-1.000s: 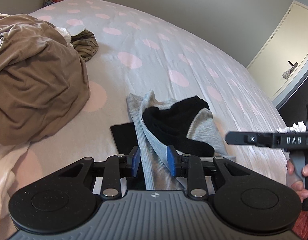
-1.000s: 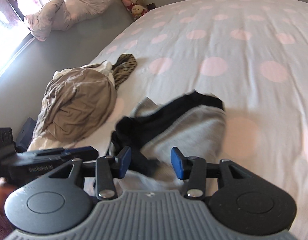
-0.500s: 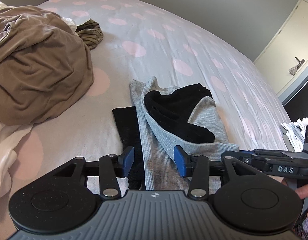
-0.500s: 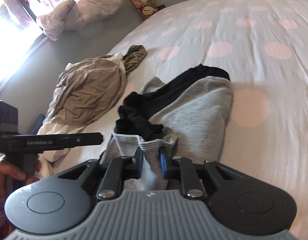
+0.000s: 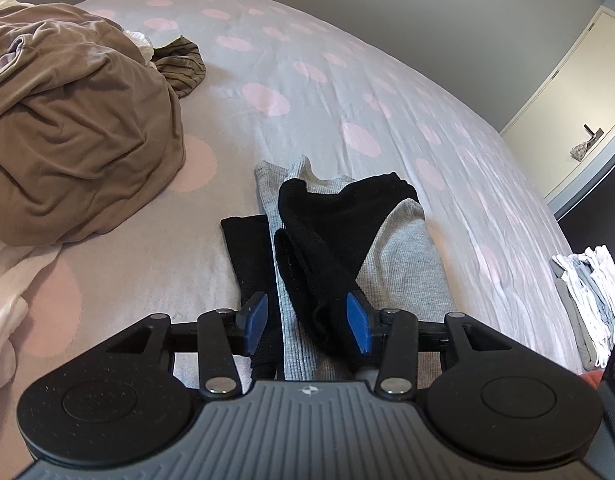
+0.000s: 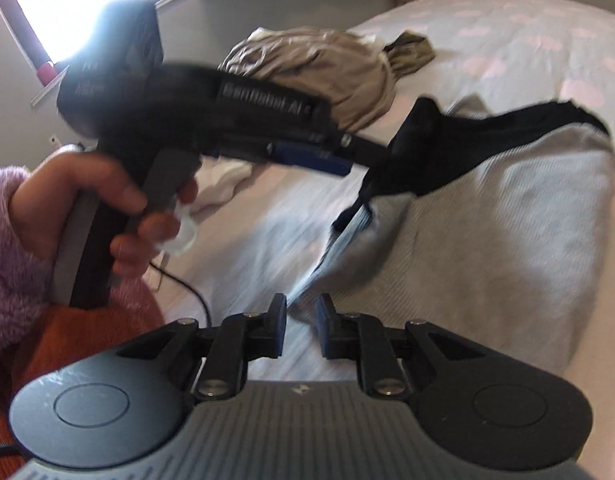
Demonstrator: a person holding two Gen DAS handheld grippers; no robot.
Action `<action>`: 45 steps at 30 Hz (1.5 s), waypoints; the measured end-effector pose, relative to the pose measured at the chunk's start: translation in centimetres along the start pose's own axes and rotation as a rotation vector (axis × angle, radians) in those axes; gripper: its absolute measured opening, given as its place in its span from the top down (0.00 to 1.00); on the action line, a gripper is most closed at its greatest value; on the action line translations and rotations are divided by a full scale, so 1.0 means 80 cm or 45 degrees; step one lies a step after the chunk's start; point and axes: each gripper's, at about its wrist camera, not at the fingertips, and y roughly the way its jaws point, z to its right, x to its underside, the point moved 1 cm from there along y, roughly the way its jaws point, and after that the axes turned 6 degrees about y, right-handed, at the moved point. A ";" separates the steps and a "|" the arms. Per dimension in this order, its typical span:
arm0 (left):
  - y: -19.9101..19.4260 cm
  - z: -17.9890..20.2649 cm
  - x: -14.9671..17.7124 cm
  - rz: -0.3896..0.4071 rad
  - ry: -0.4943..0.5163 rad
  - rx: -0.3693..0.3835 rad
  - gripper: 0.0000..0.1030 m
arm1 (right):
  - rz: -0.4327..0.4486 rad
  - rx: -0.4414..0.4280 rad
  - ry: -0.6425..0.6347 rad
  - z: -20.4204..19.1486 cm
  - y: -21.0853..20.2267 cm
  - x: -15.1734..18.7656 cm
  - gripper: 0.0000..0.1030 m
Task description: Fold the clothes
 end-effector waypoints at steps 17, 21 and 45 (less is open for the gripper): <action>-0.008 0.038 0.016 -0.111 0.044 0.069 0.57 | 0.113 0.183 -0.003 0.024 -0.028 -0.005 0.76; -0.013 0.044 0.025 -0.153 0.037 -0.014 0.56 | 0.114 0.215 0.004 0.027 -0.022 -0.001 0.71; -0.019 0.020 0.037 -0.275 -0.201 0.063 0.64 | 0.145 0.164 0.031 0.032 -0.039 0.031 0.58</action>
